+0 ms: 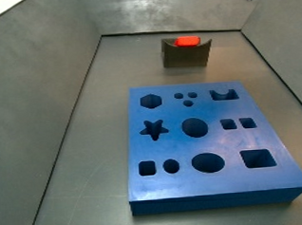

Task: Pick up the square-circle object. Move up. Rotate the square-circle object. Place the square-circle object on the fixture. Regrasp the square-circle object. Move to above the board. Insert the square-circle object.
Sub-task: Regrasp the square-circle object.

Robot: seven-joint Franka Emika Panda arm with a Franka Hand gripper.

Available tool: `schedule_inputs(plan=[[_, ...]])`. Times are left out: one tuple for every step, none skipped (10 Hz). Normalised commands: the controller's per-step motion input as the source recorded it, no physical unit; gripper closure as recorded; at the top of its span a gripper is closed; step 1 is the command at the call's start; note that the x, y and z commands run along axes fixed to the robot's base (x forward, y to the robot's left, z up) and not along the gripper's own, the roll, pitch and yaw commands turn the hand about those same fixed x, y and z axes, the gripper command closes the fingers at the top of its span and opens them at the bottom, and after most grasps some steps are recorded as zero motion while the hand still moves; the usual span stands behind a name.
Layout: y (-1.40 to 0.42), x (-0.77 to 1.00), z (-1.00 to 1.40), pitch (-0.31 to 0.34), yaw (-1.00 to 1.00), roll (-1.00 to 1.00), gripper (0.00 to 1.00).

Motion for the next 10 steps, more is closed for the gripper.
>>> schedule_inputs(plan=[[-0.05,0.11,-0.02,0.150,0.21,0.52,0.00],[-0.04,0.11,-0.02,0.114,0.22,0.30,0.00],[-0.03,0.10,-0.01,0.080,0.23,0.21,0.00],[-0.04,0.09,-0.01,0.042,0.22,0.17,0.00],[-0.04,0.09,-0.02,0.020,0.21,0.16,0.00],[0.07,0.04,-1.00,-0.026,0.13,0.10,0.00],[0.07,0.04,-1.00,-0.034,0.11,0.09,0.00],[0.07,0.05,-1.00,-0.064,0.09,0.09,0.00],[0.06,0.06,-1.00,-0.083,0.07,0.08,0.00],[0.06,0.06,-1.00,-0.088,0.05,0.06,0.00]])
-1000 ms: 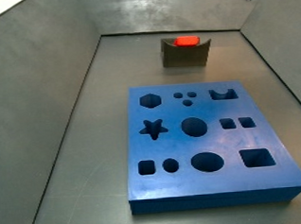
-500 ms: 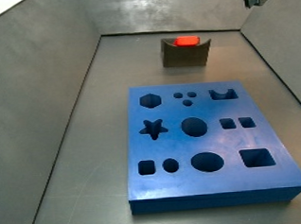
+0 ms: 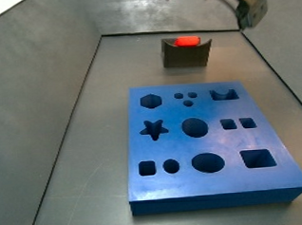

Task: Pick up the square-circle object. Move up. Rotate the square-circle object. Place the square-circle object on the fixture. Regrasp the square-circle object. Move to above the board. Insert the square-circle object.
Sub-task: Regrasp the square-circle object.

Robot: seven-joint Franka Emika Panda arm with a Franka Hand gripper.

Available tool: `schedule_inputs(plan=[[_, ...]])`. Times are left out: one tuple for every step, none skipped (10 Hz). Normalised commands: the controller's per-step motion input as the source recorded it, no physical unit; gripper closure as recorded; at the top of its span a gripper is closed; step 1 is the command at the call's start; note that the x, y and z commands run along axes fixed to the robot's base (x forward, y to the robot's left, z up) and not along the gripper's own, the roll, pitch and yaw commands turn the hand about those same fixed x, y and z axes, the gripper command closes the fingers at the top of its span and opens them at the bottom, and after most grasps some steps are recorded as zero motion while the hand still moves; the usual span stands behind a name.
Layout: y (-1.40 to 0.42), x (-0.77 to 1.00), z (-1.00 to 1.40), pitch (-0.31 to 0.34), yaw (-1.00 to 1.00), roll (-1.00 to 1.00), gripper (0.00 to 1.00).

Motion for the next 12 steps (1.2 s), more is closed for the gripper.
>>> schedule_inputs(plan=[[0.05,0.07,-1.00,-0.089,0.03,0.06,0.00],[0.05,0.07,-1.00,-0.080,0.01,0.06,0.00],[0.04,0.08,-1.00,-0.070,-0.01,0.06,0.00],[0.04,0.09,-1.00,-0.056,-0.02,0.06,0.00],[0.04,0.10,-1.00,-0.045,-0.02,0.06,0.00],[0.02,0.11,-0.96,-0.013,-0.02,0.06,0.00],[0.01,0.11,-0.85,0.002,-0.02,0.06,0.00],[0.00,0.09,-0.62,0.019,0.00,0.06,0.00],[0.00,0.08,-0.53,0.019,0.01,0.06,0.00],[0.00,0.08,-0.35,0.020,0.02,0.06,0.00],[0.00,0.07,-0.22,0.027,0.03,0.06,0.00],[0.00,0.00,0.00,0.000,0.00,0.00,1.00]])
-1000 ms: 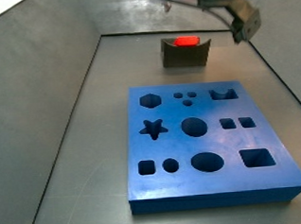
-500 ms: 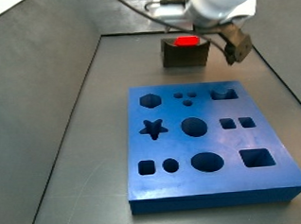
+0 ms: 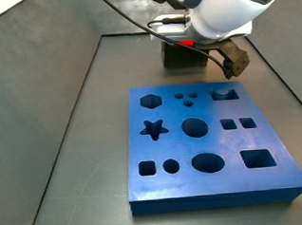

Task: Pick up the square-circle object. Move up. Rotate the square-circle object. Place the square-circle object on the fixture. Regrasp the square-circle object. Move to above the board. Insert the square-circle object.
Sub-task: Move to above the board.

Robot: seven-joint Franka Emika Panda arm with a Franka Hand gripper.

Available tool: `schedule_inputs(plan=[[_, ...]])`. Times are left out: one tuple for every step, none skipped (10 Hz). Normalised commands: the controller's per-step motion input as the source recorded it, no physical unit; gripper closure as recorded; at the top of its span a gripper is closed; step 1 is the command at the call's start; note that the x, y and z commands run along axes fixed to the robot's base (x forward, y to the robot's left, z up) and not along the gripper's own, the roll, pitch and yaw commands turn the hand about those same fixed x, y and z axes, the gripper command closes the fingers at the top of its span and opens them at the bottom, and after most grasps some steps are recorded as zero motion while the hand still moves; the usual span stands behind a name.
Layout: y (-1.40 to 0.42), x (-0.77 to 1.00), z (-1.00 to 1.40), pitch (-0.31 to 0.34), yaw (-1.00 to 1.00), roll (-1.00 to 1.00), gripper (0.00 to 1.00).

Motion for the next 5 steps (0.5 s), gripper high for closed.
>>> schedule_inputs(plan=[[-0.01,0.00,1.00,-0.227,0.15,-0.23,1.00],[-0.01,0.00,1.00,-0.226,0.14,-0.24,1.00],[-0.01,-0.01,1.00,-0.222,0.07,-0.21,1.00],[-0.01,-0.02,1.00,-0.229,0.01,-0.17,1.00],[0.00,-0.02,1.00,-0.224,-0.05,-0.14,1.00]])
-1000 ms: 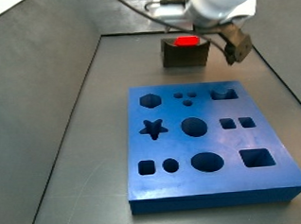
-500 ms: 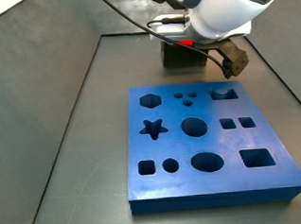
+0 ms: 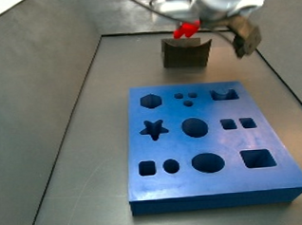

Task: Pick up the square-circle object. Move up. Rotate the square-circle object. Place the square-circle object on the fixture. Regrasp the square-circle object. Move to above the board. Insert the square-circle object.
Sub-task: Move to above the board.

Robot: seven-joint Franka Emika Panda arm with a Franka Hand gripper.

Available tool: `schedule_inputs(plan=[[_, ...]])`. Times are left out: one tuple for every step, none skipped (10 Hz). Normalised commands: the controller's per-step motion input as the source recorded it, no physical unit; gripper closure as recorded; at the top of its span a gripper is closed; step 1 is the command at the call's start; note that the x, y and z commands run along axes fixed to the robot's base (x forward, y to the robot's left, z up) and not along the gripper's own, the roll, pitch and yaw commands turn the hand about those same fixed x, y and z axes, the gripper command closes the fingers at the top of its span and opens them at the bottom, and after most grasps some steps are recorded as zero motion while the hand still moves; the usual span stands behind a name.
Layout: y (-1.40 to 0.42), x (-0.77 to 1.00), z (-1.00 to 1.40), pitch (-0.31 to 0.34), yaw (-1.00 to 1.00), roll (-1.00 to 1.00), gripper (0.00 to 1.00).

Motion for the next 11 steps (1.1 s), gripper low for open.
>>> schedule_inputs(plan=[[0.00,-0.03,1.00,-0.194,-0.11,-0.12,1.00],[0.00,-0.03,1.00,-0.148,-0.15,-0.12,1.00],[0.00,-0.03,1.00,-0.122,-0.16,-0.12,1.00],[0.01,-0.04,1.00,-0.067,-0.17,-0.13,1.00],[0.01,-0.04,1.00,-0.042,-0.17,-0.13,1.00],[0.01,-0.05,1.00,-0.006,-0.15,-0.13,1.00],[0.01,-0.06,1.00,0.026,-0.12,-0.13,1.00],[0.01,-0.06,1.00,0.044,-0.10,-0.12,1.00],[0.01,-0.07,1.00,0.056,-0.09,-0.11,1.00],[0.02,-0.07,1.00,0.078,-0.05,-0.09,1.00],[0.01,-0.08,1.00,0.084,-0.04,-0.08,1.00]])
